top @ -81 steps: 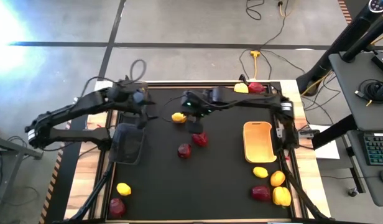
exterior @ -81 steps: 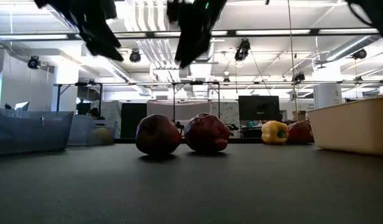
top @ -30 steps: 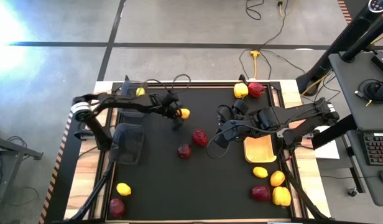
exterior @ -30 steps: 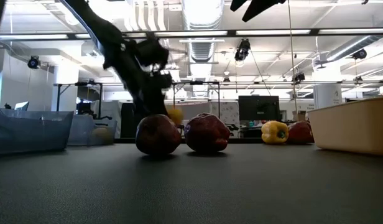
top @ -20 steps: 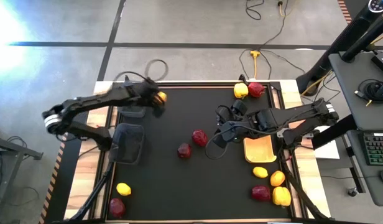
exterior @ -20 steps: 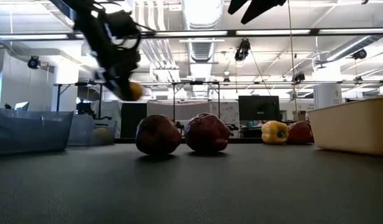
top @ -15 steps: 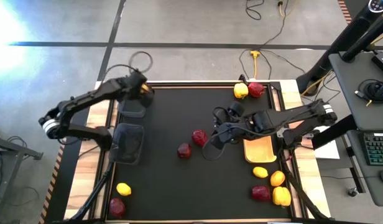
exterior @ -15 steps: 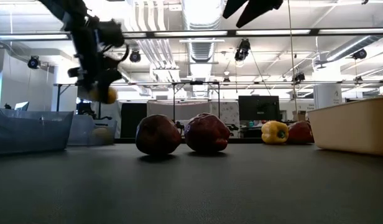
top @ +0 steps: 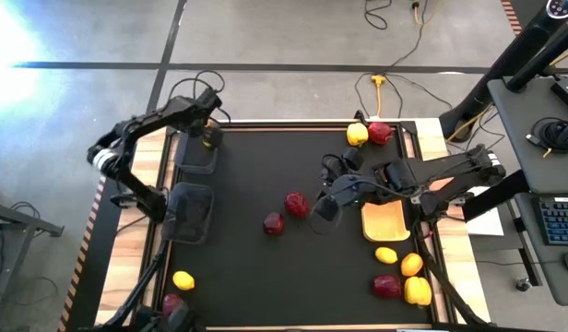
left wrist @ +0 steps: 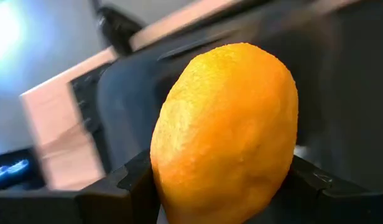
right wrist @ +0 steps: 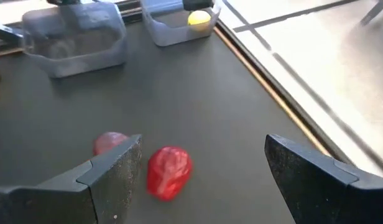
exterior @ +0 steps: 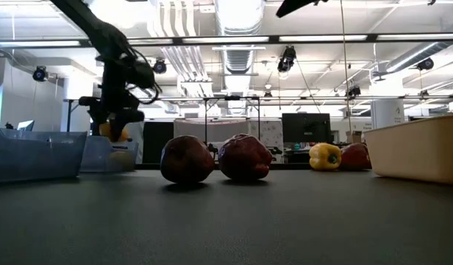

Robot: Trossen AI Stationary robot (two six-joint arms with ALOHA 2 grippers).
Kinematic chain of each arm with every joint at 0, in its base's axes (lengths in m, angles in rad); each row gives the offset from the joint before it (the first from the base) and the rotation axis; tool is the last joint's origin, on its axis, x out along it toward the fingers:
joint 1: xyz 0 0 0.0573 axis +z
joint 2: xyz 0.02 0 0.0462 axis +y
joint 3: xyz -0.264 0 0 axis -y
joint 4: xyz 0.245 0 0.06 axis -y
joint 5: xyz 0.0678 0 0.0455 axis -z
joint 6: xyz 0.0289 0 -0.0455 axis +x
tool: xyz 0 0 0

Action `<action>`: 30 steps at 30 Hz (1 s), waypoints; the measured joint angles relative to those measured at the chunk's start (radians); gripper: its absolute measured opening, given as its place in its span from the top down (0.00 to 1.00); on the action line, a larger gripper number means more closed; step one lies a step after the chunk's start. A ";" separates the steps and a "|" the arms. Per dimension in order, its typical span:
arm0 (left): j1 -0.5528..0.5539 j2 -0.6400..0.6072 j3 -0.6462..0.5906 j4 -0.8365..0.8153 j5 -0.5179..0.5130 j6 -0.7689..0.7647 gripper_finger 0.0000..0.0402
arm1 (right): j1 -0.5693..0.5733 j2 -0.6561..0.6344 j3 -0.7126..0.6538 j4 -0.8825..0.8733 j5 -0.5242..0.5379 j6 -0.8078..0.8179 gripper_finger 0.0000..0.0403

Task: Sort produce into baskets
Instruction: Put the yellow lemon into the top black bin

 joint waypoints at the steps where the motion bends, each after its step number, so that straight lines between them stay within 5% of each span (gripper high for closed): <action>1: 0.006 0.027 0.025 -0.036 -0.024 0.009 0.48 | 0.007 -0.005 0.000 -0.012 -0.001 0.012 0.19; 14: 0.044 0.324 0.239 -0.321 -0.065 0.101 0.47 | 0.039 -0.028 -0.001 -0.112 0.004 0.057 0.19; 24: 0.043 0.353 0.271 -0.317 -0.069 0.106 0.29 | 0.039 -0.036 -0.001 -0.166 0.004 0.060 0.19; 30: 0.043 0.304 0.292 -0.351 -0.068 0.117 0.28 | 0.039 -0.036 -0.002 -0.203 0.004 0.069 0.19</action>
